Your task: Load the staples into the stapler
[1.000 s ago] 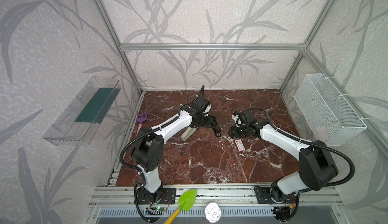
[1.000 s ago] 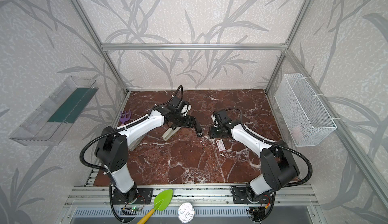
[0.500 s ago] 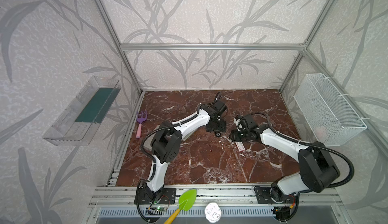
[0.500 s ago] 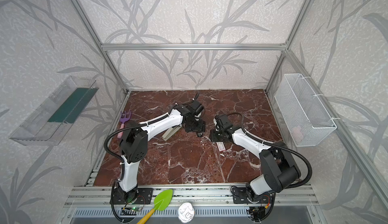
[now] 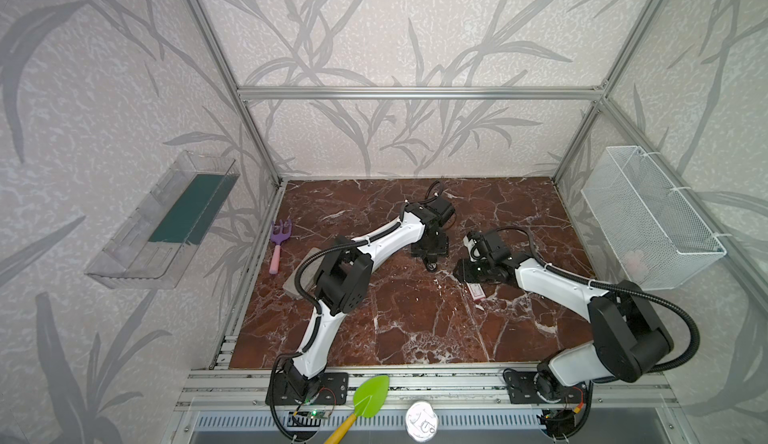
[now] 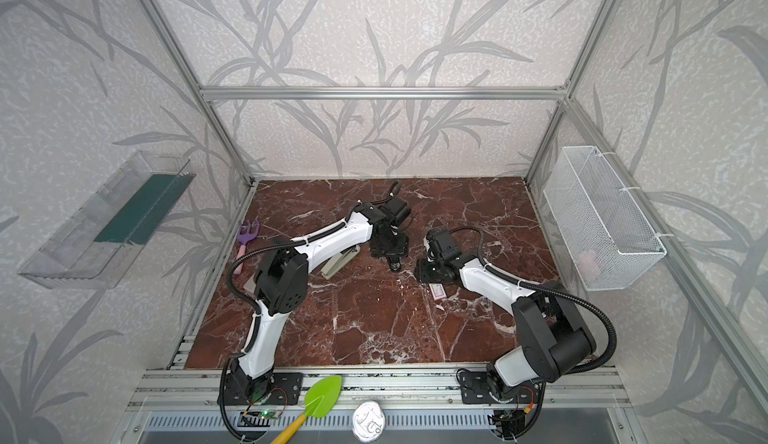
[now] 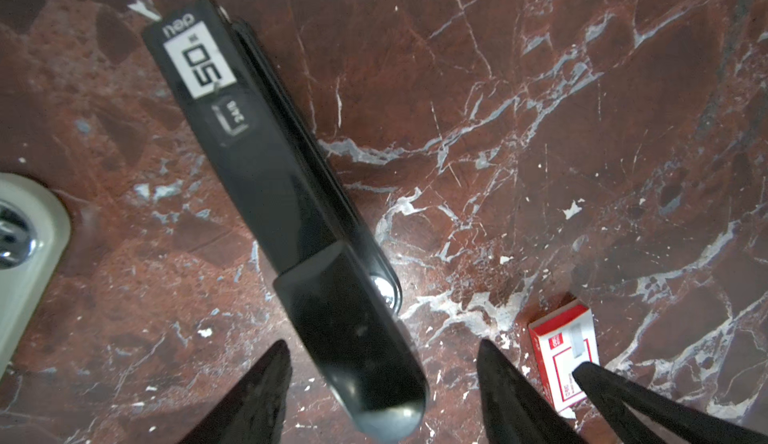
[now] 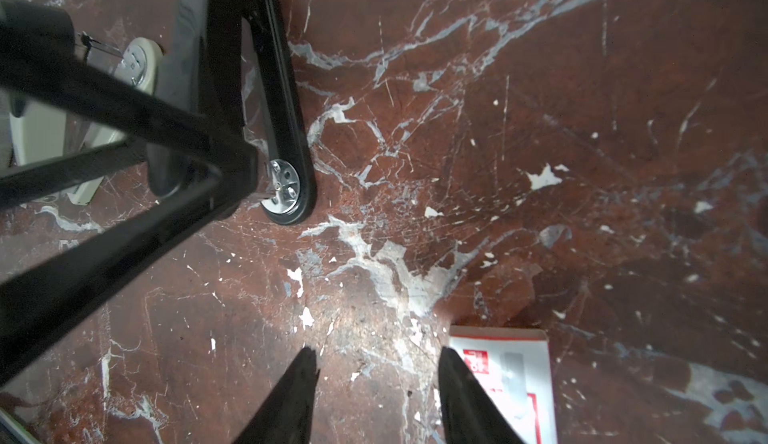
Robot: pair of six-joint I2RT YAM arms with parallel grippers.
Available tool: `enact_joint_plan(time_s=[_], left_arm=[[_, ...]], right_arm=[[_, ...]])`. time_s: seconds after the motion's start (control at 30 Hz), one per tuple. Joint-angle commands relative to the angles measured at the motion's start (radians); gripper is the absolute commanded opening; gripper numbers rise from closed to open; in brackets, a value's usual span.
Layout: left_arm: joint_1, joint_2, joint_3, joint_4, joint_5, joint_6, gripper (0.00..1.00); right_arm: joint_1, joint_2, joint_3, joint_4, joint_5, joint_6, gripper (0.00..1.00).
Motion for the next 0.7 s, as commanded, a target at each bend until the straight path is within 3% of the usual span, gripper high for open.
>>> enact_joint_plan(time_s=[0.0,0.33,0.47,0.57,0.67], left_arm=[[-0.005,0.034,0.058,-0.05,-0.017,-0.024,0.68],[-0.004,0.067,0.07,-0.093,-0.048,-0.002,0.48],[-0.001,0.066,0.068,-0.105,-0.064,0.012,0.34],[0.002,0.064,0.066,-0.107,-0.059,0.017,0.29],[0.005,0.067,0.062,-0.113,-0.064,0.023,0.31]], right_arm=[[-0.004,-0.029,-0.024,0.018,0.007,0.018,0.49],[-0.007,-0.02,-0.063,0.08,-0.006,0.051,0.48],[-0.007,-0.015,-0.07,0.097,-0.014,0.055,0.48],[-0.006,-0.006,-0.079,0.122,-0.032,0.064,0.48],[-0.006,0.004,-0.087,0.146,-0.045,0.076,0.48]])
